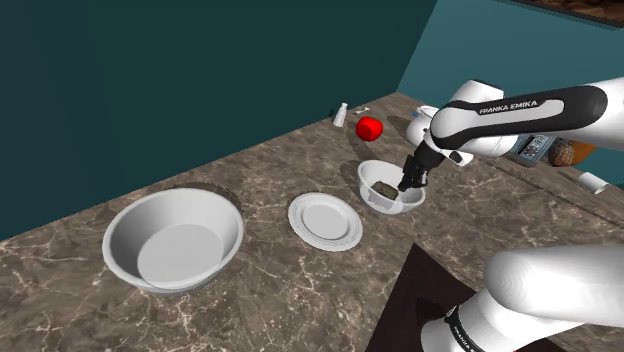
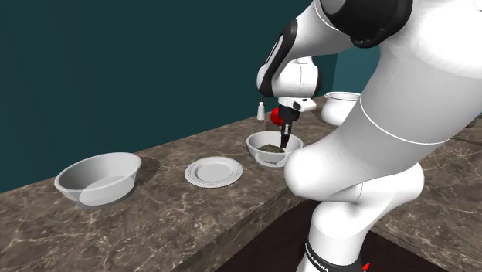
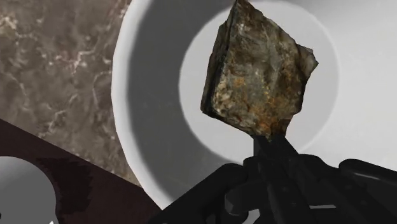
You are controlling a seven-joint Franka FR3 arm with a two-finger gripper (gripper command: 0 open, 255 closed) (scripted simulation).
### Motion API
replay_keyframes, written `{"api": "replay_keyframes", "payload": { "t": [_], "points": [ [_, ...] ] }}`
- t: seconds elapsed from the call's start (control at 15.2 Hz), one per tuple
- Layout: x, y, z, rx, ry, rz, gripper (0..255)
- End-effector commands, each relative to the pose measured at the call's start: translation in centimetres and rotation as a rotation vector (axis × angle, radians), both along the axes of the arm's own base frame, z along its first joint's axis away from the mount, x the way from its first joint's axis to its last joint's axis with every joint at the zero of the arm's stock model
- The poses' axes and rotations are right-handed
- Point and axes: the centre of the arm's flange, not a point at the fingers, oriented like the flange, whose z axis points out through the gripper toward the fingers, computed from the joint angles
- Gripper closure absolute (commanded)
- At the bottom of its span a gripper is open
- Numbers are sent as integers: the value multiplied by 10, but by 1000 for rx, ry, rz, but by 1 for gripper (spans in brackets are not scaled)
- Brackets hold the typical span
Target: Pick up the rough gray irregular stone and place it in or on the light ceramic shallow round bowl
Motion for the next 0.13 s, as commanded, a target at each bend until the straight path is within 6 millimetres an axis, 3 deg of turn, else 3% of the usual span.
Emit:
{"api": "replay_keyframes", "payload": {
  "t": [0.0,0.07],
  "points": [
    [-1,1,11,0,1,0,255],
    [-1,1,16,0,1,0,255]
  ]
}}
